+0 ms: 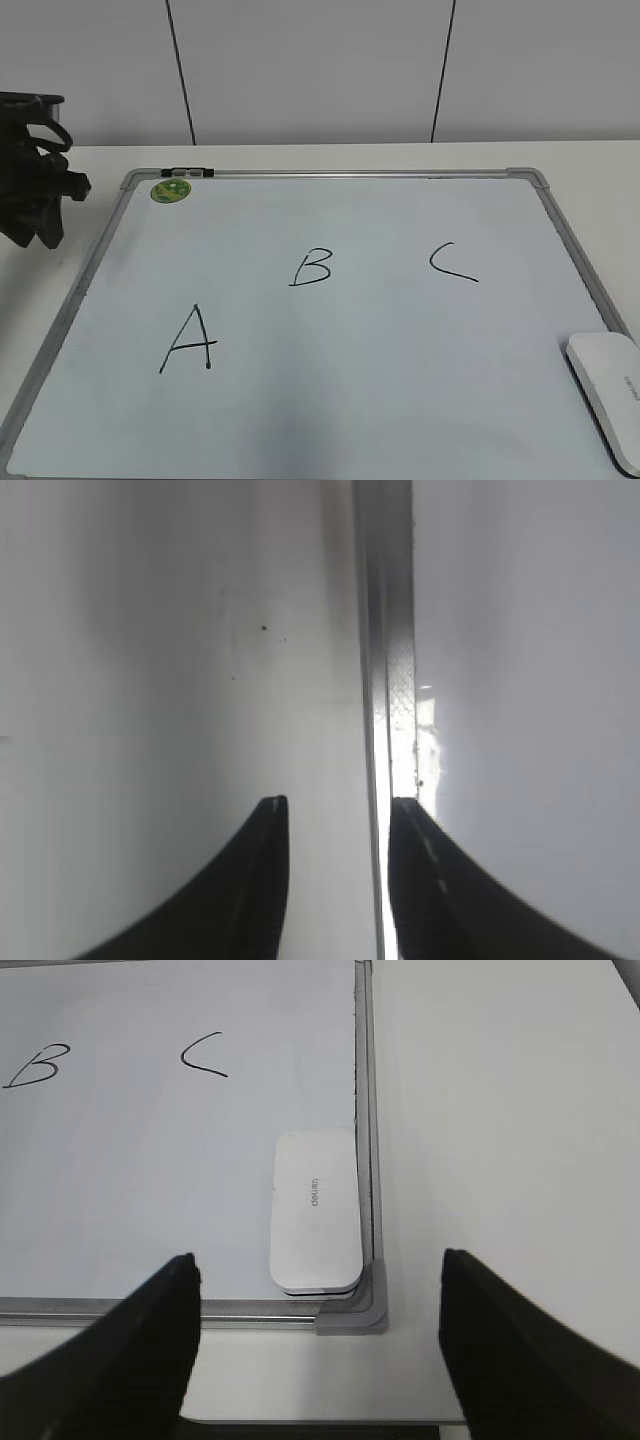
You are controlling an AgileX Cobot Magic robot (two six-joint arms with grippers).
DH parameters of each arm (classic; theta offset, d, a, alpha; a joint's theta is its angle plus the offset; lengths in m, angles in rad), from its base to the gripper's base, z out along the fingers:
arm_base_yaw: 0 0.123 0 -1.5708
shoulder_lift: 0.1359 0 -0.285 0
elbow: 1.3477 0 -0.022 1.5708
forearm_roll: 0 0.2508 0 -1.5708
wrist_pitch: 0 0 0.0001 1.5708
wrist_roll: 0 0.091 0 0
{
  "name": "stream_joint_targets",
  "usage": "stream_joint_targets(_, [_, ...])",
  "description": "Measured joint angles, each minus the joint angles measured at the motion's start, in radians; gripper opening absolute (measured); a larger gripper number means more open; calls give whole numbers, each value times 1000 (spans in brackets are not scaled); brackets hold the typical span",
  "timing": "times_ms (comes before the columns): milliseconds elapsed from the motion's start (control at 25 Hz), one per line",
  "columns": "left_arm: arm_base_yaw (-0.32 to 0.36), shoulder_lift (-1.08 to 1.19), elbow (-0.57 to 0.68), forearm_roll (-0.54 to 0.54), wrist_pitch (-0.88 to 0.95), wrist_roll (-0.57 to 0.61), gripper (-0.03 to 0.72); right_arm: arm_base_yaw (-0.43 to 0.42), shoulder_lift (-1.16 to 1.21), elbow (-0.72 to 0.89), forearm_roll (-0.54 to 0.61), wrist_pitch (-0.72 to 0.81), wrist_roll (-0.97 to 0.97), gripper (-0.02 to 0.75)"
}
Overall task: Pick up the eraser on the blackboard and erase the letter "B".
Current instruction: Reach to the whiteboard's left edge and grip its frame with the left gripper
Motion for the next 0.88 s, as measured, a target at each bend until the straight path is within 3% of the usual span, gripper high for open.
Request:
stream_joint_targets(360, [0,117,-21,-64,0,79,243,0,0,0,0,0,0,554])
stream_joint_targets(880, [24,175,-27,-81,-41,79,243,0,0,0,0,0,0,554])
